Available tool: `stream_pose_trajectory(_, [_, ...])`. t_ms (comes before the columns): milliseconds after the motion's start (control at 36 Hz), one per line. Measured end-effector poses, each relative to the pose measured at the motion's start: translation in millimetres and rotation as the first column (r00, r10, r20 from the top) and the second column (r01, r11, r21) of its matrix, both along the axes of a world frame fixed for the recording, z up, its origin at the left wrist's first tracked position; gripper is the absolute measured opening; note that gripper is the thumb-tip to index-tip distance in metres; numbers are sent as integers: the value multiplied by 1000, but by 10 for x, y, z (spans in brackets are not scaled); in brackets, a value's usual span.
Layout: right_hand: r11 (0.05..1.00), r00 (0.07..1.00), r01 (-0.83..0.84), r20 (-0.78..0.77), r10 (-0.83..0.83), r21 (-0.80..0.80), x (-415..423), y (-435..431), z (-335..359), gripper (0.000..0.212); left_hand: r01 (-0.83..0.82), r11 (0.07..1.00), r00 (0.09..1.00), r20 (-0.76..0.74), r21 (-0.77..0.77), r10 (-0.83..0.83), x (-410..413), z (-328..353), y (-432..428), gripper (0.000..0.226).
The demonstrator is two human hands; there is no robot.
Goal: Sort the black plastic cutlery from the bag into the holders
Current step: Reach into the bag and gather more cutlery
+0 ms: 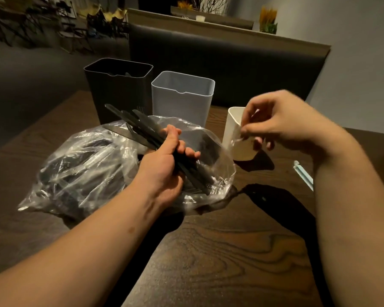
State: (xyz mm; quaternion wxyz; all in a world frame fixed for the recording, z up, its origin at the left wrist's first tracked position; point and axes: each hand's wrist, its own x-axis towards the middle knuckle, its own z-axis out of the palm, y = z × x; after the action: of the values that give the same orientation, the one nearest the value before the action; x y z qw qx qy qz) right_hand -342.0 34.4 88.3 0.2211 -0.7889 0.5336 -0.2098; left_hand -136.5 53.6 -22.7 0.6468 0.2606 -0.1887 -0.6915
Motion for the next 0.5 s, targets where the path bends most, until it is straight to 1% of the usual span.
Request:
stream_pose_trajectory(56, [985, 996, 61, 80, -49, -162, -118, -38, 24, 8, 0, 1000, 999, 39, -15, 1, -13, 0, 19, 24])
stream_pose_trajectory(111, [932, 978, 173, 165, -125, -319, -231, -105, 1, 8, 1, 999, 995, 99, -41, 3, -27, 8, 39, 28])
stream_pose_trajectory(167, [821, 938, 336, 247, -245, -461, -315, -178, -33, 6, 6, 997, 986, 168, -79, 7, -32, 5, 56, 31])
stream_pose_trajectory(194, [758, 916, 400, 255, -310, -515, -336, -200, -53, 7, 15, 995, 981, 194, -98, 4, -32, 7, 64, 32])
stream_pose_trajectory(250, [673, 880, 463, 208, -427, -576, -354, -233, -108, 12, 49, 989, 974, 228, -139, -16, -26, 4, 68, 27])
stream_pose_trajectory(306, [643, 850, 470, 113, -515, -605, -340, -260, -173, 16, 50, 983, 965, 262, -176, -2, -12, 0, 62, 7])
stream_pose_trajectory(333, [641, 834, 469, 67, -548, -607, -316, -271, -210, 17, 42, 983, 961, 278, -176, 9, 0, -1, 62, 8])
stream_pose_trajectory(417, [682, 784, 480, -79, -615, -552, -254, -312, -330, 16, 62, 987, 956, 293, -147, -17, 35, 7, 63, 26])
stream_pose_trajectory(500, [746, 745, 479, -235, -625, -463, -225, -360, -416, 20, 116, 985, 952, 296, -131, -72, 53, 15, 65, 30])
